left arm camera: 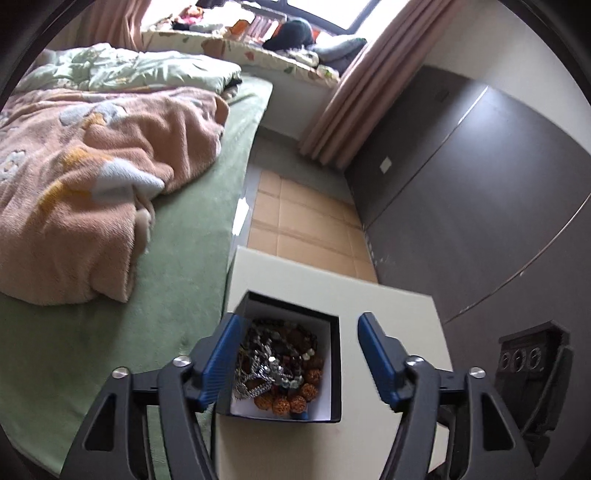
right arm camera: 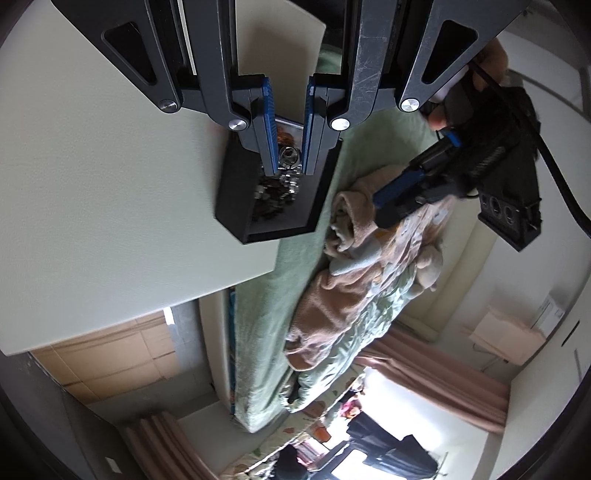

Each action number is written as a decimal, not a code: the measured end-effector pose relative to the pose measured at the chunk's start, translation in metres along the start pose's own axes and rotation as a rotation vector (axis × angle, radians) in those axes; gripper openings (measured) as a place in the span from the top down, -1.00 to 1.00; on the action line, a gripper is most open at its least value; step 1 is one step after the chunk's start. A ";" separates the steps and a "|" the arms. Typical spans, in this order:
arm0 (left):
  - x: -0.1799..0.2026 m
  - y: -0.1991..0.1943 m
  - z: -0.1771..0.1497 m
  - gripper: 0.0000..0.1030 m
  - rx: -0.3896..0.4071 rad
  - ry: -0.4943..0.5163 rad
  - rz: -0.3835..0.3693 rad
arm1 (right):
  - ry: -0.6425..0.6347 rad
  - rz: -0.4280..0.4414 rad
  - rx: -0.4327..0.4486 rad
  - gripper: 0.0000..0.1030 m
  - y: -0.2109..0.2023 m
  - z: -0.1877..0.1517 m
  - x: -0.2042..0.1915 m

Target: Organize jewelry

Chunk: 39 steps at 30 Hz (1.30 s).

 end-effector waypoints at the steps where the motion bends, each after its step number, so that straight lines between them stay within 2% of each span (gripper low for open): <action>1: -0.002 -0.003 0.000 -0.32 0.002 -0.002 0.004 | -0.005 -0.002 -0.001 0.72 0.003 0.000 -0.002; 10: -0.032 -0.016 0.001 -0.36 -0.017 -0.035 0.048 | -0.048 -0.014 0.005 0.71 0.023 -0.003 -0.021; 11: -0.033 -0.017 0.001 -0.39 -0.016 -0.035 0.049 | -0.047 -0.006 -0.002 0.55 0.024 -0.003 -0.022; 12: -0.034 -0.017 0.000 -0.43 -0.017 -0.037 0.052 | -0.041 0.000 -0.009 0.21 0.024 -0.003 -0.022; 14: -0.033 -0.018 -0.001 -0.48 -0.016 -0.029 0.051 | -0.033 -0.002 0.001 -0.15 0.020 -0.003 -0.021; 19: -0.020 -0.018 -0.007 -0.64 -0.025 0.015 0.059 | -0.014 -0.032 0.039 -0.31 -0.003 -0.001 -0.014; 21: -0.014 -0.018 -0.011 -0.72 -0.024 0.040 0.063 | -0.022 -0.073 0.061 -0.59 -0.014 -0.002 -0.011; 23: -0.004 -0.019 -0.015 -0.78 -0.028 0.062 0.059 | -0.029 -0.111 0.075 -0.70 -0.028 -0.005 -0.007; 26: 0.009 -0.022 -0.021 -0.85 -0.027 0.091 0.057 | -0.037 -0.166 0.099 -0.75 -0.046 -0.007 -0.003; 29: 0.024 -0.027 -0.027 -0.89 -0.017 0.107 0.052 | -0.053 -0.227 0.107 -0.90 -0.065 -0.011 -0.001; 32: 0.039 -0.030 -0.034 -0.95 -0.002 0.137 0.064 | -0.093 -0.294 0.107 -0.91 -0.083 -0.016 0.000; 35: 0.052 -0.033 -0.041 -0.96 0.002 0.162 0.073 | -0.114 -0.316 0.112 -1.00 -0.098 -0.021 0.000; 39: 0.071 -0.041 -0.047 -0.99 0.031 0.212 0.102 | -0.130 -0.340 0.126 -1.00 -0.117 -0.029 0.004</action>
Point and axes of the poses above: each gripper's, at about its wrist camera, not at the fingertips, and y roughly the way its jaws point, x to its right, z to its top, the point moved 7 cm from there along y, roughly the way its jaws point, and after that the axes turned 3 degrees about y, right-handed, at the moved point
